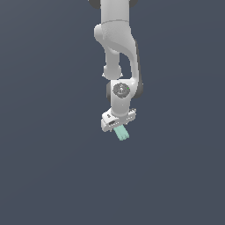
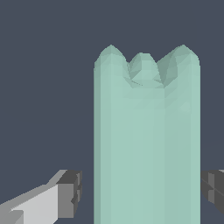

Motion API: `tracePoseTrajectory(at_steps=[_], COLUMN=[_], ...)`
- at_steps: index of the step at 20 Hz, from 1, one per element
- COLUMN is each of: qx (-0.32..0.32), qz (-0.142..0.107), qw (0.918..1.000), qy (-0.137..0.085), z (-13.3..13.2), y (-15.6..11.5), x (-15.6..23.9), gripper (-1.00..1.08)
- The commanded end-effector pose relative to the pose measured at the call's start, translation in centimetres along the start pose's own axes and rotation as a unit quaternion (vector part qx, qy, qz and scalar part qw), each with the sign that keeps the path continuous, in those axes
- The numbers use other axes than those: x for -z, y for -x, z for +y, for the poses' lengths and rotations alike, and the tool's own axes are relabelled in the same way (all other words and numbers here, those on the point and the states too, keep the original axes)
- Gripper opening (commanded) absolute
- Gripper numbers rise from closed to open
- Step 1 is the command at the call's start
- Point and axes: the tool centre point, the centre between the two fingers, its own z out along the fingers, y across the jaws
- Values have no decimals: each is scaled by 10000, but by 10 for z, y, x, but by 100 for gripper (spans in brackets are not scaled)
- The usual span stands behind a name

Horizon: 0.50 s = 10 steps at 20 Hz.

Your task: Pick up the object and move it to a goal position.

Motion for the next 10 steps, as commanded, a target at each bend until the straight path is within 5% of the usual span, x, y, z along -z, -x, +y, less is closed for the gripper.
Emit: tracePoseTrajectory(at_steps=[1,3,4,10], qx=[2,2,2,2], qz=[6,6,6,6], qw=[10000,10000,10000,10000], qy=[3,3,3,3], z=[0,0,0,0], y=[-1,-1,-1,-1], x=[-5,-6,-6,-6], gripper=[100,100,-100,-100])
